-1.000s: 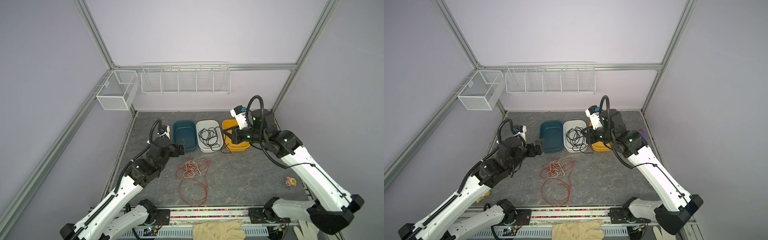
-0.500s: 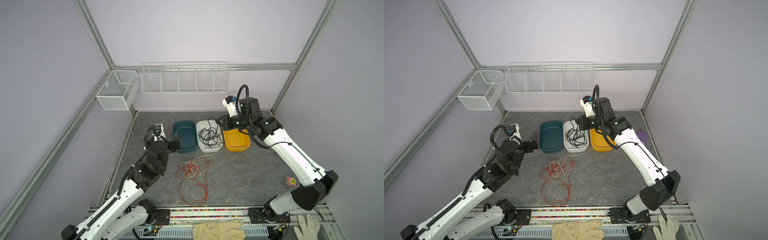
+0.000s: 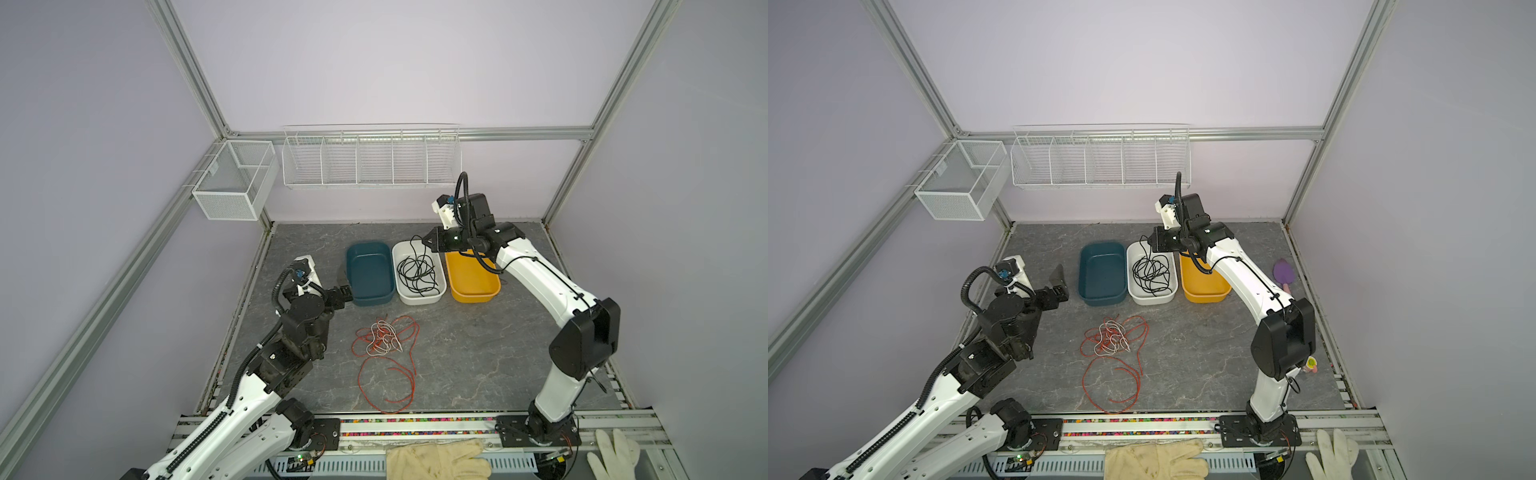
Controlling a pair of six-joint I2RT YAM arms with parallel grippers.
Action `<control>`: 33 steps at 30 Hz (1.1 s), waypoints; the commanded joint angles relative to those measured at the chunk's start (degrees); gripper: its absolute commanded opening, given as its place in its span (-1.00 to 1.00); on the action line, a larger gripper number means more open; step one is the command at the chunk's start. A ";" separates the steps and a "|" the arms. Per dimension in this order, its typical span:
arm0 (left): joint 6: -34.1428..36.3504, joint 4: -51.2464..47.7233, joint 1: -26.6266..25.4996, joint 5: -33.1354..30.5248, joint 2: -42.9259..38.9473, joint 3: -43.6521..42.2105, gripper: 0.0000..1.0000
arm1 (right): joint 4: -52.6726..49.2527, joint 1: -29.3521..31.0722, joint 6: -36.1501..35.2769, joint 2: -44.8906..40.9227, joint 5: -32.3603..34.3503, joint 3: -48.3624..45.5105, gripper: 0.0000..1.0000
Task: Untangle the cables
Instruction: 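Raise the black wire over the white tub while the left gripper lifts, then lower the black wire into the white tub and open the right gripper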
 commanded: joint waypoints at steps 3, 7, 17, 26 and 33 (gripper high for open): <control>0.03 0.61 0.18 1.04 -0.88 0.62 0.99 | 4.33 -0.37 -0.07 3.86 -1.34 2.07 -0.87; 0.20 1.08 0.18 0.75 -1.57 0.28 0.99 | 5.91 -0.62 0.13 6.26 -0.04 0.23 -0.87; 0.12 1.14 0.18 1.96 -1.35 0.24 0.99 | 12.27 -2.91 4.07 10.14 -2.33 -4.84 -0.87; 0.31 1.01 0.18 2.30 -1.08 0.28 0.99 | 14.35 -3.19 4.93 13.12 -1.86 -7.40 -0.87; 0.55 1.18 0.18 1.94 -0.84 0.25 0.99 | 13.57 -3.32 4.49 15.19 -0.90 -7.48 -0.87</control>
